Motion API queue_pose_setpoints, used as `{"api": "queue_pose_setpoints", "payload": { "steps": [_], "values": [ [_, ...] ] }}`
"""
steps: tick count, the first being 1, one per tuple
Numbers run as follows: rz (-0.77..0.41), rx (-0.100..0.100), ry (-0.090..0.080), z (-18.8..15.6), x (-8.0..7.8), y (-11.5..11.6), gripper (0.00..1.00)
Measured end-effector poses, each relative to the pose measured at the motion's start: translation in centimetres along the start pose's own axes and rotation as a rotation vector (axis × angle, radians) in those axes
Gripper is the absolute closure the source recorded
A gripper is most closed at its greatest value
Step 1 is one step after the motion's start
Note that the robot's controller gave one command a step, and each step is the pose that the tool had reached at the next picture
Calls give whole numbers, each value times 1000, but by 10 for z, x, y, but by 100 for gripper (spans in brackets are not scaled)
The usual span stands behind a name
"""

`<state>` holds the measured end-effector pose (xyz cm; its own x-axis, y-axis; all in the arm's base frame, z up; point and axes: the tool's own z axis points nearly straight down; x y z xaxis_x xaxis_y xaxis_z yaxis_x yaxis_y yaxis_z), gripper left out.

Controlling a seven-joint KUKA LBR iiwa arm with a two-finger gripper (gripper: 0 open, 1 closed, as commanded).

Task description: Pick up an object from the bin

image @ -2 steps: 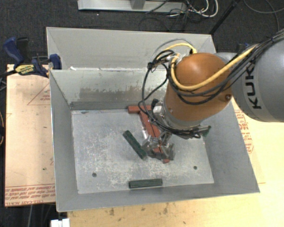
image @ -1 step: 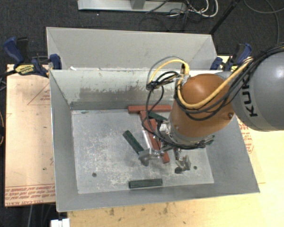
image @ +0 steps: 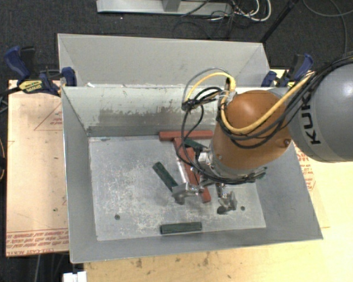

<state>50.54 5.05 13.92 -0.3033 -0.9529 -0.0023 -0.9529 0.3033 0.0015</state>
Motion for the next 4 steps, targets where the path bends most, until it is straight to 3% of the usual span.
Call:
{"api": "queue_pose_setpoints", "payload": {
  "steps": [1, 2, 3, 4],
  "values": [
    [13, 0, 0, -3, -24, -42, 0],
    [-112, 4, -2, 2, -34, -75, 0],
    [-593, 5, -1, 66, -21, -34, 100],
    [-593, 5, -2, 66, -21, -34, 100]
  ]
}}
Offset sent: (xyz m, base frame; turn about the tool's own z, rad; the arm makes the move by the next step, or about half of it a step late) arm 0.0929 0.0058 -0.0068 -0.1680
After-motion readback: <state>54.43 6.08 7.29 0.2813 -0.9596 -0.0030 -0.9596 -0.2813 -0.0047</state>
